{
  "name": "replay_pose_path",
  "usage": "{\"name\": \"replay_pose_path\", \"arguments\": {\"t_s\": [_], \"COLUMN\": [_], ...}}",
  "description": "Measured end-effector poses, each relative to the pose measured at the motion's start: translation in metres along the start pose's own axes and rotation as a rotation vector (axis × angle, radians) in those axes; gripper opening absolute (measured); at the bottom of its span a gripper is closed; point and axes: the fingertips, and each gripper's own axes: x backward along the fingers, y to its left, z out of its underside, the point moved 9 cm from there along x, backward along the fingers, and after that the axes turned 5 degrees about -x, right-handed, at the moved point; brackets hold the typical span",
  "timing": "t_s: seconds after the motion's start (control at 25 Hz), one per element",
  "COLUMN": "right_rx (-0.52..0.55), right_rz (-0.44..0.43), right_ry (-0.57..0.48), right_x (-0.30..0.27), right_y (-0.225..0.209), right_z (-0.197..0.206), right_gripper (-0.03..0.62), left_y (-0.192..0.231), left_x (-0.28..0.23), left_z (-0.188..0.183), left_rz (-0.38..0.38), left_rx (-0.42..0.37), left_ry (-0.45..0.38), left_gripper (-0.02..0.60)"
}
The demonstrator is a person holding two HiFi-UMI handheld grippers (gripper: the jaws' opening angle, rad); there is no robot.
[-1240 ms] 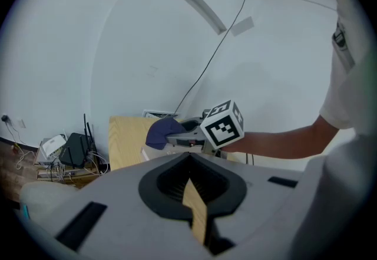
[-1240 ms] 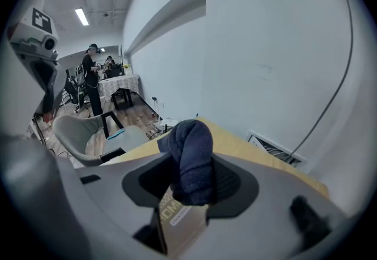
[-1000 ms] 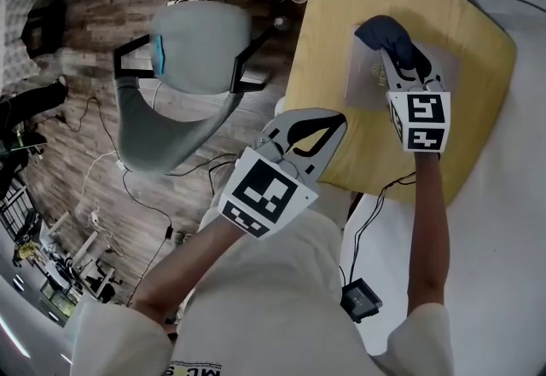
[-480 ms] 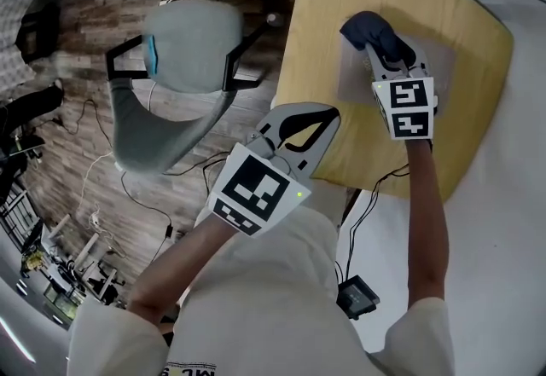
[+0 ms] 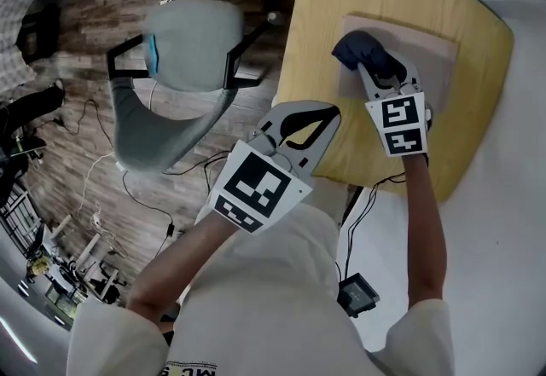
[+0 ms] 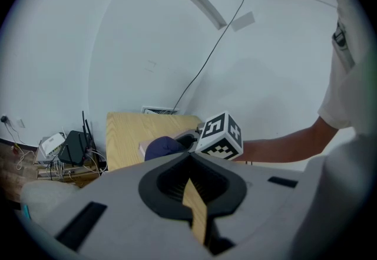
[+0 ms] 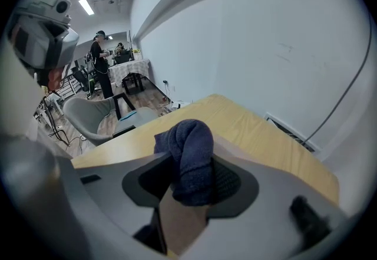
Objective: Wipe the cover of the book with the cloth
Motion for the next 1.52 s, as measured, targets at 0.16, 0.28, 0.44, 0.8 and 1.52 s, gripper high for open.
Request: {"name": "replay_pose_path", "arguments": {"t_s": [0.16,0.28,0.44,0.8,1.52], "right_rx": [-0.032,-0.037,-0.028,0.006,-0.075], "right_rz": [-0.025,-0.042,-0.065,-0.159,0.037], "right_ry": [0.013,0.026,0.051,0.095,-0.064], "right_x": [0.005,0.010,0.019,0.037,0.021], "right_y": [0.007,0.013,0.023,0.041,-0.063], "right_z": [0.011,0.018,0.029,0.050,-0.011], "right_gripper": [0.176,0.176,0.176,0.176,0.176], "left_y": [0.001,0.002,0.003,0.000,0.008], "left_x": [-0.001,-0.003,-0.006,-0.023,-0.033], "left_z": [0.000,0.000,0.002,0.001,-0.001], "left_rz": [-0.002,-0.001,0.001,0.020,0.016], "left_rx": [-0.001,-0.004,-0.005,-0.017,-0.010], "left_ry": [0.001,0.002,0.008,0.014,0.018], "left_gripper": [0.009,0.009,0.009,0.009,0.009]}}
